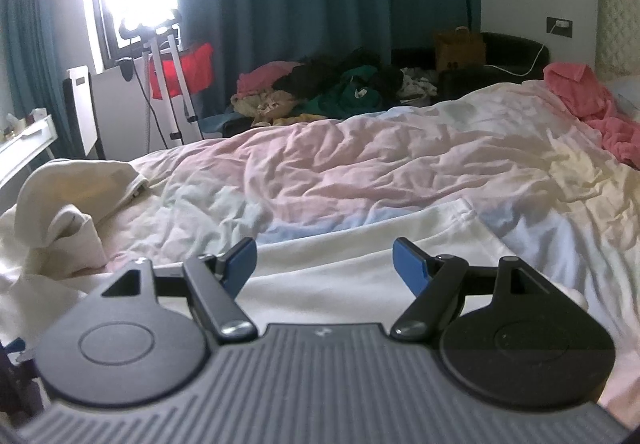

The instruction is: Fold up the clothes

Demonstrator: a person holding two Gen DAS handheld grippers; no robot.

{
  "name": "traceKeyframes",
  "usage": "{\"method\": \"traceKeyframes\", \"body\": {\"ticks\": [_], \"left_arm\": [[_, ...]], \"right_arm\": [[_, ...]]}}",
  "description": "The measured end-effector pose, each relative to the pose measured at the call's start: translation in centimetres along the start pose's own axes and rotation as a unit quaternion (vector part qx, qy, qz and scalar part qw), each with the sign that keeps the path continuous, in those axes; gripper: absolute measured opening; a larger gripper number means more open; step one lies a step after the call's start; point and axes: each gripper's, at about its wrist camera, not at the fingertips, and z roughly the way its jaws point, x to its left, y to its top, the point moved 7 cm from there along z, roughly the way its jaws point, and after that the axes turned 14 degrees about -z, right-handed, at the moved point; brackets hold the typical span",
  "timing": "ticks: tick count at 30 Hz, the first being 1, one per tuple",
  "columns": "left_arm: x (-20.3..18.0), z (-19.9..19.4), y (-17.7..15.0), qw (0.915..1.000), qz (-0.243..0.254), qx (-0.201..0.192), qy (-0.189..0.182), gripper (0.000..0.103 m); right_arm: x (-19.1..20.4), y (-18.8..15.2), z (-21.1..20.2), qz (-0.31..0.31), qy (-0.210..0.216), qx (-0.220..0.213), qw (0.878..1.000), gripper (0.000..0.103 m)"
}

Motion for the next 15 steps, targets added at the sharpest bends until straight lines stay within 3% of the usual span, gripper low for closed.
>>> {"method": "traceKeyframes", "body": {"ticks": [15], "left_arm": [[0.14,-0.11,0.03,1.0,0.0,0.0,-0.001,0.103]], "right_arm": [[0.5,-0.83,1.0,-0.007,0.002,0.026,1.0,0.077]]}}
